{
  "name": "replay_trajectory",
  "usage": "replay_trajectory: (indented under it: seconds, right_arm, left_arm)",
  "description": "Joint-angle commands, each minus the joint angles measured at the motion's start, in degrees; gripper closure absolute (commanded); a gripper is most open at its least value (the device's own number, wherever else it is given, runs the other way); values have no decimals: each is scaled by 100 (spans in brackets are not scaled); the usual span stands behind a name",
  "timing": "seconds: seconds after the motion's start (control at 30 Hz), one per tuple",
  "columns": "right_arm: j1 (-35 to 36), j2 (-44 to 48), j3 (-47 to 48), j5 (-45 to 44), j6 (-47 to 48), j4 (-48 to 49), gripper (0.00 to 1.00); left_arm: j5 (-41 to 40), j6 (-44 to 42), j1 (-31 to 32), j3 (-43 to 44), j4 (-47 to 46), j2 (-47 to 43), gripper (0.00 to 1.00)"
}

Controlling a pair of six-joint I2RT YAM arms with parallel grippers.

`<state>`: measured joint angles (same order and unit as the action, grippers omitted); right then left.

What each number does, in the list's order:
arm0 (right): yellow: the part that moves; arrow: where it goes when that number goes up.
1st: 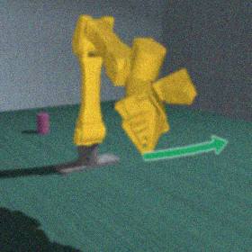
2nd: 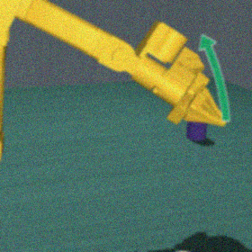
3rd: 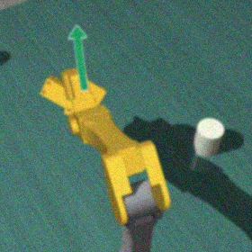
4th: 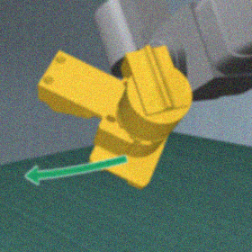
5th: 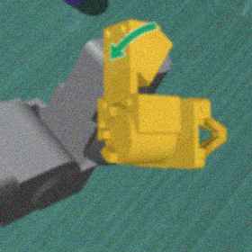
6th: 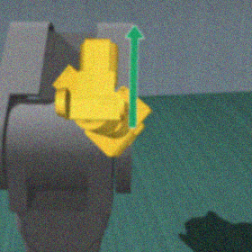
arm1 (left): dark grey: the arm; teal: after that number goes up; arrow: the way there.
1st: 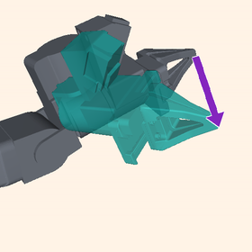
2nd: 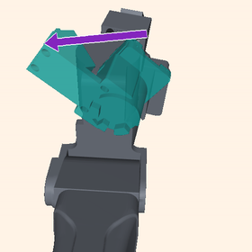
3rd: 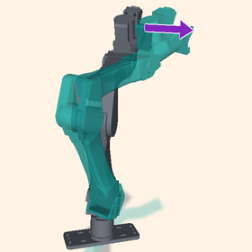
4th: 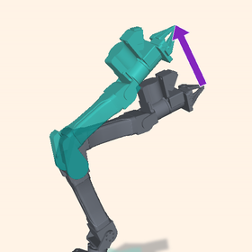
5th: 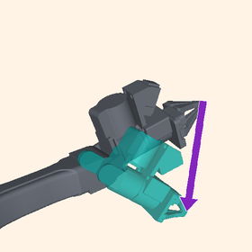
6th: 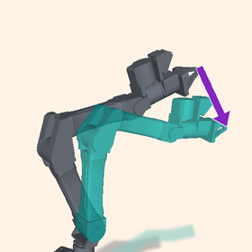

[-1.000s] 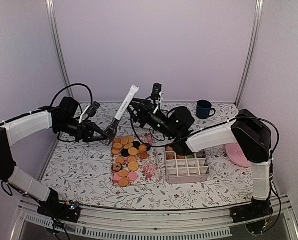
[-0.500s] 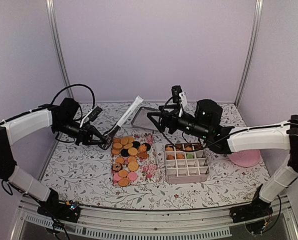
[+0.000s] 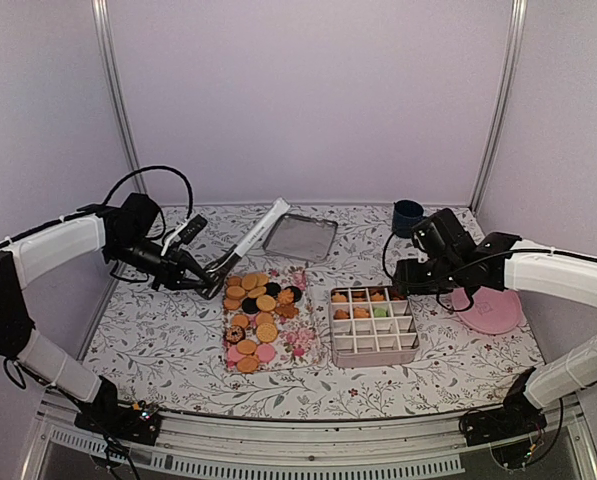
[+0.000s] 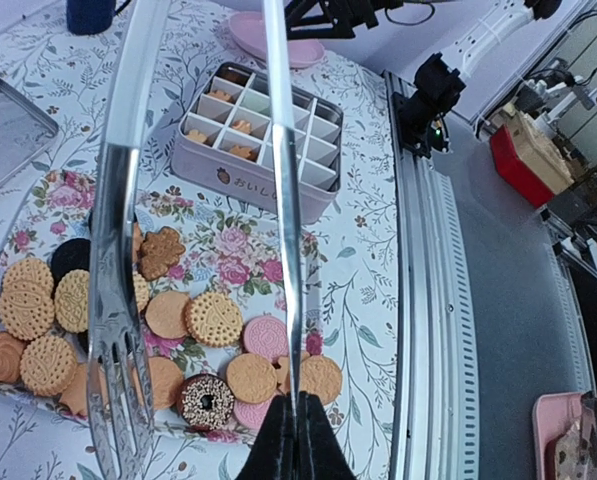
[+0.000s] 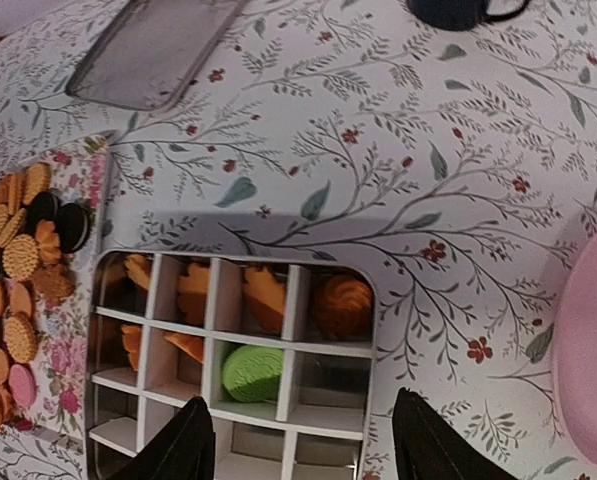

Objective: Pack the cookies
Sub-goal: Move the packing box to the center of the board.

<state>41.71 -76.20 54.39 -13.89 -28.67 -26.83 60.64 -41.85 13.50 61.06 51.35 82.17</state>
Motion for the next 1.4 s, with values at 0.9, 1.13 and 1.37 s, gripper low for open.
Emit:
replay_trajectory:
  seconds: [0.9,1.13,1.37]
  right_arm:
    - [-83,-967,-626,1497,-1075,-178,62]
    - [173,-1310,-289,1591,-1119,98,62]
    - [81,-932,253,651,-836,-193,50]
  left_arm:
    - [-228,-314,8,127,180,-117,99]
    - [-229,-358,-8,126,206,-114,99]
    - [-149,-387,-6,129,255,-112,99]
